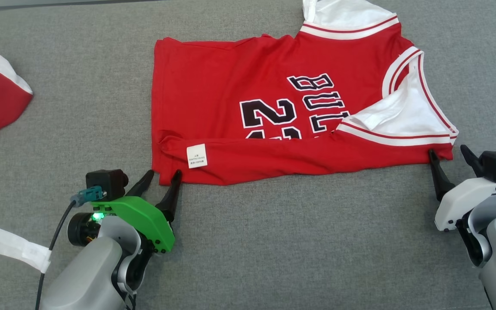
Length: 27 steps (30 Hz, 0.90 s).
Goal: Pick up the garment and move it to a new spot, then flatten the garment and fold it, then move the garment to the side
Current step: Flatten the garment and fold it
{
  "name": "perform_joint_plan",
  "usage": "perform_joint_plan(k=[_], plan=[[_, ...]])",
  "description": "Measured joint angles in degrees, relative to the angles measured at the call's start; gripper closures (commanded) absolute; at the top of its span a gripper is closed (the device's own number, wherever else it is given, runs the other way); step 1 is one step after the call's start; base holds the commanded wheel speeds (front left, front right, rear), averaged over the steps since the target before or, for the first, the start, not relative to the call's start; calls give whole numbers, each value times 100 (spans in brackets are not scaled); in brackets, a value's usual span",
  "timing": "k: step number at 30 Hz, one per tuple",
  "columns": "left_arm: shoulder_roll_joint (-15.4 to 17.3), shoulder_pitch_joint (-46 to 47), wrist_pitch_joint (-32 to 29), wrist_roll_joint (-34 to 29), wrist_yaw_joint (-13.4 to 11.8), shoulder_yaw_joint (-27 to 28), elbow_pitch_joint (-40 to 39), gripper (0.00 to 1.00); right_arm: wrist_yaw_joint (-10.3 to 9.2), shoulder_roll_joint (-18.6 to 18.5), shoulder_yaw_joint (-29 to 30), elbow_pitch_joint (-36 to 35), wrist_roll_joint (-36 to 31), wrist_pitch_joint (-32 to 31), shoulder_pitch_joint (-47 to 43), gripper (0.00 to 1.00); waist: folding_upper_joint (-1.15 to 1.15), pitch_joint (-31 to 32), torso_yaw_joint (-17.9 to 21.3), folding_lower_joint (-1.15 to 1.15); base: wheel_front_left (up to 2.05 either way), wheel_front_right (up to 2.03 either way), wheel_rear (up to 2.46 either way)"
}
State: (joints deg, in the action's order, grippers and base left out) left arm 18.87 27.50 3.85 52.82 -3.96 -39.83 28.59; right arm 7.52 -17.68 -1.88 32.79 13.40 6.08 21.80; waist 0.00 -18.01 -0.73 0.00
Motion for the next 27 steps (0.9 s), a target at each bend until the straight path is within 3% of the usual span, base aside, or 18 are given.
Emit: perform_joint_plan(k=[2, 3, 4, 5, 7, 9, 10, 15, 21, 27], plan=[[-2, 20, -69, 18, 31, -20, 60, 0, -1, -37, -104, 74, 49, -86, 25, 0, 0, 7, 2, 0, 0, 0, 0], [-3, 34, -97, 41, 51, -21, 85, 25, -1, -55, -167, 98, 85, -109, 59, 0, 0, 12, 5, 0, 0, 0, 0], [-7, 44, -115, 55, 54, -22, 105, 71, -1, -65, -233, 116, 140, -153, 96, 0, 0, 16, 9, 0, 0, 0, 0], [-4, 51, -130, 56, 86, -29, 124, 100, -1, -68, -298, 134, 202, -181, 122, 0, 0, 18, 15, 0, 0, 0, 0], [-2, 76, -185, 77, 133, -42, 155, 100, -1, -77, -377, 177, 330, -205, 177, 60, 0, 19, 26, 0, 0, 0, 0], [-1, 79, -225, 89, 182, -79, 179, 100, 0, -99, -453, 207, 439, -230, 230, 95, 0, 23, 29, 0, 0, 0, 0], [-13, 79, -225, 92, 193, -87, 186, 100, 0, -113, -481, 224, 486, -232, 246, 100, 0, 27, 30, 0, 0, 0, 0], [83, 77, -252, 151, 303, -59, 131, 100, 2, -266, -648, 259, 790, -350, 314, 100, 0, 84, 44, 0, 0, 0, 0], [523, -195, -278, 212, 338, 31, -408, 100, 4, -527, -805, 91, 1177, -580, 286, 100, 0, 243, 83, 0, 0, 0, 0], [1022, -866, -376, 360, -3, 149, -1500, 100, 8, -793, -851, -515, 1668, -938, -232, 100, 0, 462, 124, 0, 0, 0, 0]])
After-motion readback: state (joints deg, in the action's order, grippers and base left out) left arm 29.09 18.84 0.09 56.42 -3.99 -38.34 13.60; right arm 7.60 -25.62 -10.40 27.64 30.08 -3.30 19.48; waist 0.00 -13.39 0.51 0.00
